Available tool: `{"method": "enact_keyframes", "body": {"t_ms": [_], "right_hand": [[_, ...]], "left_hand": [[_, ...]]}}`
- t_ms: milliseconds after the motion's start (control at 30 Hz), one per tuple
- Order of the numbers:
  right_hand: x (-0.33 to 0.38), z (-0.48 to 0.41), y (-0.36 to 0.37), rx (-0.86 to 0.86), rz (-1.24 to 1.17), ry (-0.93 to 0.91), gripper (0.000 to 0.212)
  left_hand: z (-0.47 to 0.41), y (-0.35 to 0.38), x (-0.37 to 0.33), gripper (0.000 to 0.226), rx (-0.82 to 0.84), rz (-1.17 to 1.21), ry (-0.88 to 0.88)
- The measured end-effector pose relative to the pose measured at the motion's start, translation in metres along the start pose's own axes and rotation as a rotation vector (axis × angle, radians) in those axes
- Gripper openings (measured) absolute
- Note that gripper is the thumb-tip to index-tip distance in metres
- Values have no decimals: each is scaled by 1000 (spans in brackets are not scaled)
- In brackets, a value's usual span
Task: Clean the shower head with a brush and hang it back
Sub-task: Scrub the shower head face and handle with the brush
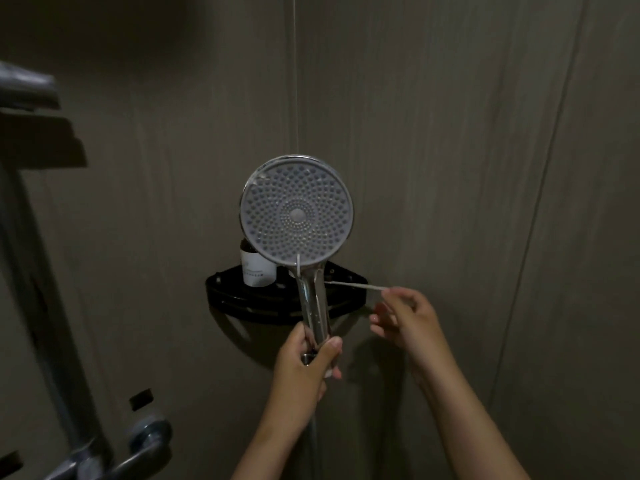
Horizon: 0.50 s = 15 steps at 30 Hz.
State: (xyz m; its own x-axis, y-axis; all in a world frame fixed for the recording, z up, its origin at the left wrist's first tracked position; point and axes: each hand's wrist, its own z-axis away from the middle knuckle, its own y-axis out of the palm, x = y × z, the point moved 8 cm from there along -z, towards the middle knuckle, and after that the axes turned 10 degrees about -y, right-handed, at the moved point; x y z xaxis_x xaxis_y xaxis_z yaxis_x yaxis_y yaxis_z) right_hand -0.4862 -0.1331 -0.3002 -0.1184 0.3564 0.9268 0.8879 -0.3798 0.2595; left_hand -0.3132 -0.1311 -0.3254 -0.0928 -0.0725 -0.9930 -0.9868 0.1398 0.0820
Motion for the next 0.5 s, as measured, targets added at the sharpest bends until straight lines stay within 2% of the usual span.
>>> {"method": "enact_keyframes", "body": {"t_ms": [367,500], "right_hand": [[-14,-35,-1,-84,18,34,31],[-16,-42,12,-50,7,42,28]], "left_hand": [[-18,1,5,16,-6,-98,14],[-17,-2,6,13,-19,-84,-5]]}}
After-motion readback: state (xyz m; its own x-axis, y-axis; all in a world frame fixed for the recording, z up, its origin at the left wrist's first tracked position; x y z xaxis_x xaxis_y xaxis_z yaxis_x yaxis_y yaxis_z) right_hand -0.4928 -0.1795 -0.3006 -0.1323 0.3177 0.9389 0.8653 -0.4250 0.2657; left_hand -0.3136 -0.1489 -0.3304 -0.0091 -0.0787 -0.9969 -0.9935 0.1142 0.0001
